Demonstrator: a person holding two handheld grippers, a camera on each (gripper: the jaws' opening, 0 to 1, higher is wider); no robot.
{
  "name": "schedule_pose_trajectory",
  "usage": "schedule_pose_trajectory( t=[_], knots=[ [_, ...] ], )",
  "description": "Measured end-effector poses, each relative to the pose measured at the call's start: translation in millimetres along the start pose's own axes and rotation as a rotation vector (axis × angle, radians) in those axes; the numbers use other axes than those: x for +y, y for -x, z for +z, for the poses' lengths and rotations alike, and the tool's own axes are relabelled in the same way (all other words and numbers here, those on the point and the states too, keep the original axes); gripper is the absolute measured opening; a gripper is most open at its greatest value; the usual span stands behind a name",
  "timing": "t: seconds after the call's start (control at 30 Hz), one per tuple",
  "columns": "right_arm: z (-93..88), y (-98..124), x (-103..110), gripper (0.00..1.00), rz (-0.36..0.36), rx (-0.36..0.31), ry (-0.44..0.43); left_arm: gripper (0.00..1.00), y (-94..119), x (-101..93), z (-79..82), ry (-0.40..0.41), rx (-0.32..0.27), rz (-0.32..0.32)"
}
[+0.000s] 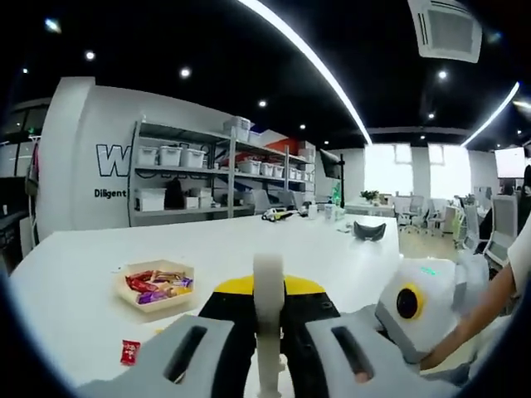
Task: Place the target food into the container with the food tongs after gripping and lifting it, then release it inside without dropping or visibly crushing the food.
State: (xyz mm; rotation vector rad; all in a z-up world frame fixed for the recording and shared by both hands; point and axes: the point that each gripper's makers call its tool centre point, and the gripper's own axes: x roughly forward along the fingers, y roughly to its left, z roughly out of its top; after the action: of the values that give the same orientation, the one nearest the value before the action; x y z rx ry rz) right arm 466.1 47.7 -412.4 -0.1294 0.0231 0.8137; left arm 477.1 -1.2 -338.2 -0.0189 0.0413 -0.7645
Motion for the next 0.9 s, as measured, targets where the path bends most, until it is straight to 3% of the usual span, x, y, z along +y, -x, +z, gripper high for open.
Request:
schedule_pose_trajectory(
  t=[0.27, 0.3, 0.5, 0.53, 0.7, 0.77, 0.9],
  knots=[
    [-8.6, -4, -5, 0.23, -0.024, 0.052, -0.027, 0.08, -1, -3.4, -4.9, -0.037, 0.015, 0.001],
    [-11.1, -4, -7, 0.19, -0.032, 0.061, -0.07, 0.08, -1, -4.8, -6.3, -0.052, 0.017, 0.001],
    [-12.0, -6, -7, 0.08, -0.028, 0.043, -0.086, 0.1, -2, -5.2, -7.2, -0.092, -0.006, -0.01],
    [-12.6, -8, -8, 0.08, -0.025, 0.044, -0.091, 0.13, -2, -3.8, -7.5, -0.092, -0.003, -0.012],
    [-14.4, -14, -21, 0.1, -0.028, 0.033, -0.188, 0.55, 5, 18.8, -7.3, -0.098, 0.019, 0.08],
    [-11.9, -15, -28, 0.1, -0.025, 0.014, -0.225, 0.58, 13, 27.0, -3.9, -0.095, 0.003, 0.098],
    [-12.8, -15, -33, 0.11, -0.032, 0.012, -0.25, 0.5, 32, 46.7, -1.3, -0.066, -0.02, 0.118]
  ],
)
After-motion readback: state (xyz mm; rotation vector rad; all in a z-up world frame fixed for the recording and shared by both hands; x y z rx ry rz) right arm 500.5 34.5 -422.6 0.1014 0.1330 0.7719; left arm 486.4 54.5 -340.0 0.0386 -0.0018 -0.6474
